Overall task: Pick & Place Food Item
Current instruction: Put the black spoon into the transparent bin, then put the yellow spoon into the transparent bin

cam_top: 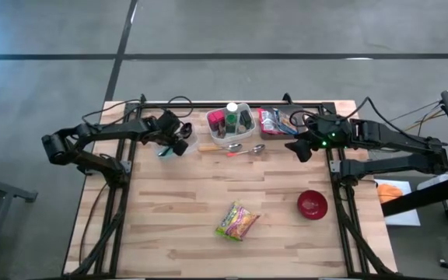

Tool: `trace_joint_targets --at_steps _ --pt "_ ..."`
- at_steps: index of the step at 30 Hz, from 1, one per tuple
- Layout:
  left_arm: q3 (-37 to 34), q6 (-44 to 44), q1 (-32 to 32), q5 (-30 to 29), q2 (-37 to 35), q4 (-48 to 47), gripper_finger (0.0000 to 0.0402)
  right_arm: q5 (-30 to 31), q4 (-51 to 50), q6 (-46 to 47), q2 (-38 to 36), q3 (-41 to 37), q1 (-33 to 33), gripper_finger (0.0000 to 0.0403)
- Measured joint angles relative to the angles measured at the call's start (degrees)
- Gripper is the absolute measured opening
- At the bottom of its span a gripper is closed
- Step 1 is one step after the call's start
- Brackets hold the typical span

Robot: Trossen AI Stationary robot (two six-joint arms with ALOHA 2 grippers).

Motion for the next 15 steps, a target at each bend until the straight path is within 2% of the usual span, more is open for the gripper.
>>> trace_joint_targets --at_steps 3,10,15 --pt "0.0 -1.1 0.0 0.1 0.0 -0.1 0.0042 -0.2 0.0 0.0 0.0 0.0 0.0 0.0322" --pt "0.0 -1.0 0.0 2.2 0.0 0.1 0.0145 -0.3 0.0 0.1 0.0 0.0 0.0 0.0322" --pt "1.0 -1.0 0.0 5.9 -0.2 -0.4 0.0198 -0.6 0.0 -0.1 0.0 0.0 0.0 0.0322"
